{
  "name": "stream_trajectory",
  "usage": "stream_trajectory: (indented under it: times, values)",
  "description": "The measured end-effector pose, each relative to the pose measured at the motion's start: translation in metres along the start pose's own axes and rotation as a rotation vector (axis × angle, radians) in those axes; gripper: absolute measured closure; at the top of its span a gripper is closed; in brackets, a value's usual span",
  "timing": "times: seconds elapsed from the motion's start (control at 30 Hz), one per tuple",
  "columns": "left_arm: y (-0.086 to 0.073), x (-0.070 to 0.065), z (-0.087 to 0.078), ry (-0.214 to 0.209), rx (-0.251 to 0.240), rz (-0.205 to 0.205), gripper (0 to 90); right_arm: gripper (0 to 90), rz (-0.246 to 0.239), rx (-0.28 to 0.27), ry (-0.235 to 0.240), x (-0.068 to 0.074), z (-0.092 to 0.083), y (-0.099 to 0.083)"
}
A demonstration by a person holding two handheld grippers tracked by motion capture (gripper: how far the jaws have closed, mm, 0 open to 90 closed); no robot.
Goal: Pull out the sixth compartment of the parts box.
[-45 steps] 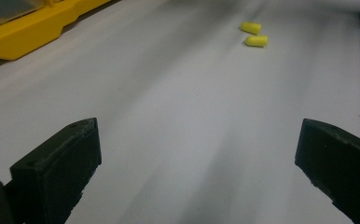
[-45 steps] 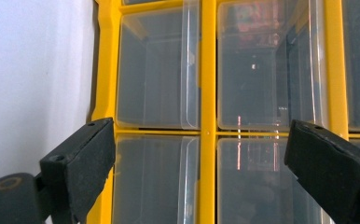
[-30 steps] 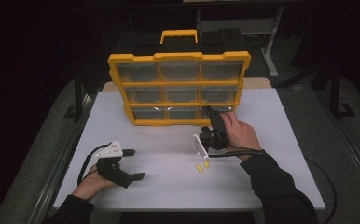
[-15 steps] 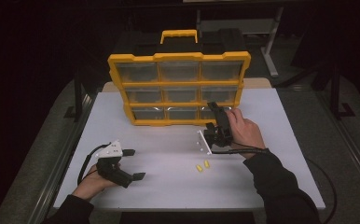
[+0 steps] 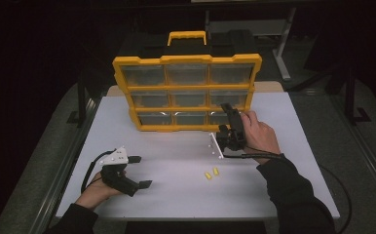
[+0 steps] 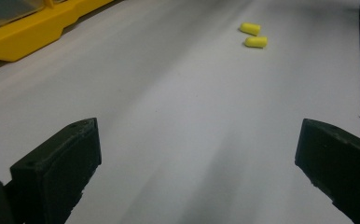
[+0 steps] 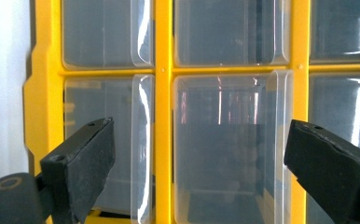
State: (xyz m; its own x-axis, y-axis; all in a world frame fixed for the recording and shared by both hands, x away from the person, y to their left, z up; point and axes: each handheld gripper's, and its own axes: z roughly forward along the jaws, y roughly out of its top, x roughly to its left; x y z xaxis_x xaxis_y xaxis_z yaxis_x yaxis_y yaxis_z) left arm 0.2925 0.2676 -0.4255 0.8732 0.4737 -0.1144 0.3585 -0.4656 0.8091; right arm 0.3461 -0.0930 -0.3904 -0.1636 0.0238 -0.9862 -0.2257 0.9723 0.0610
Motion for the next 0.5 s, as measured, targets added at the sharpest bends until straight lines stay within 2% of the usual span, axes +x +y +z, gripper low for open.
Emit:
stream_trajectory:
  times: [0.5]
  values:
    - [0.0, 0.0, 0.001, -0.002, 0.001, 0.0, 0.0, 8.3, 0.004, 0.038, -0.035, -0.011, 0.002, -0.008]
